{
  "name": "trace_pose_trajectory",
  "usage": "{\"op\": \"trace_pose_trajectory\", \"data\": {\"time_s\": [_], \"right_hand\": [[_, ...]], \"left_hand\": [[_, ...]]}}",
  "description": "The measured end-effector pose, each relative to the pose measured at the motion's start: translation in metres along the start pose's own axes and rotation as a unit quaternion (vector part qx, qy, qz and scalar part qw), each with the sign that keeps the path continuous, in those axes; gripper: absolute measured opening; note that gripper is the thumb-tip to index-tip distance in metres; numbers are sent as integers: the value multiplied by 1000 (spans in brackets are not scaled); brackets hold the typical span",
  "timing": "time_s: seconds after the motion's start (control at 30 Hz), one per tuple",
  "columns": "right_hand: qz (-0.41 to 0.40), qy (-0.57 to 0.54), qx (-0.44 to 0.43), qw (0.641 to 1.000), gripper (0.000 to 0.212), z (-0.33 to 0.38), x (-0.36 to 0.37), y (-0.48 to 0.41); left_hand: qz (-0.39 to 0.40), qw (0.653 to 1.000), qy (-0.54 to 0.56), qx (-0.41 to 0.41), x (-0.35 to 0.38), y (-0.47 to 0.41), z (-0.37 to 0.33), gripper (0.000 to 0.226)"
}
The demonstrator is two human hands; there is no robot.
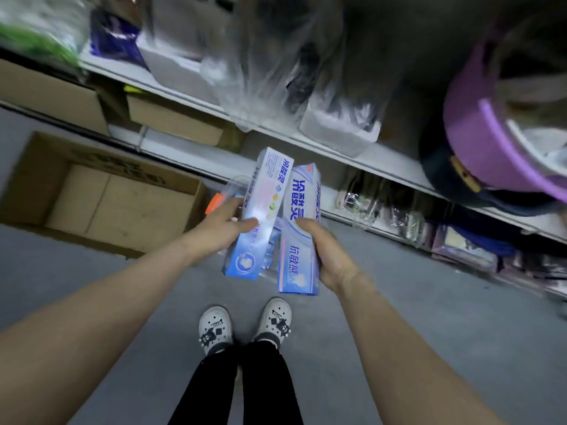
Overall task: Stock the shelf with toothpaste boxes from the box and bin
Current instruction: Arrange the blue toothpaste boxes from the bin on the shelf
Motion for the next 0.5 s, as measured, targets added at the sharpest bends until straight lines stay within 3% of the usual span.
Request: {"op": "trace_pose_trajectory", "data": {"time_s": [0.1,0.23,0.33,0.5], "right_hand": [[2,32,-65,997,33,38,3,45],[10,51,-105,993,51,80,5,105],[5,81,-137,987,56,108,6,146],[-26,166,-194,967,39,156,3,213]], "left_hand": [[-8,1000,-16,16,-13,42,-35,26],[-9,999,5,32,-21,104,-79,49],[-18,997,-24,74,-23,141,-112,44],[-61,978,-138,146,-38,200,-169,51]]}}
Point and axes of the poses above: each hand's wrist, its own y-axis away from the middle knuckle, its own x-axis out of the palm, z = x × y, the point moved 4 cm from there along -y, towards the middle knuckle, and after that the axes turned 7 degrees about -x, right-handed, at the moved point
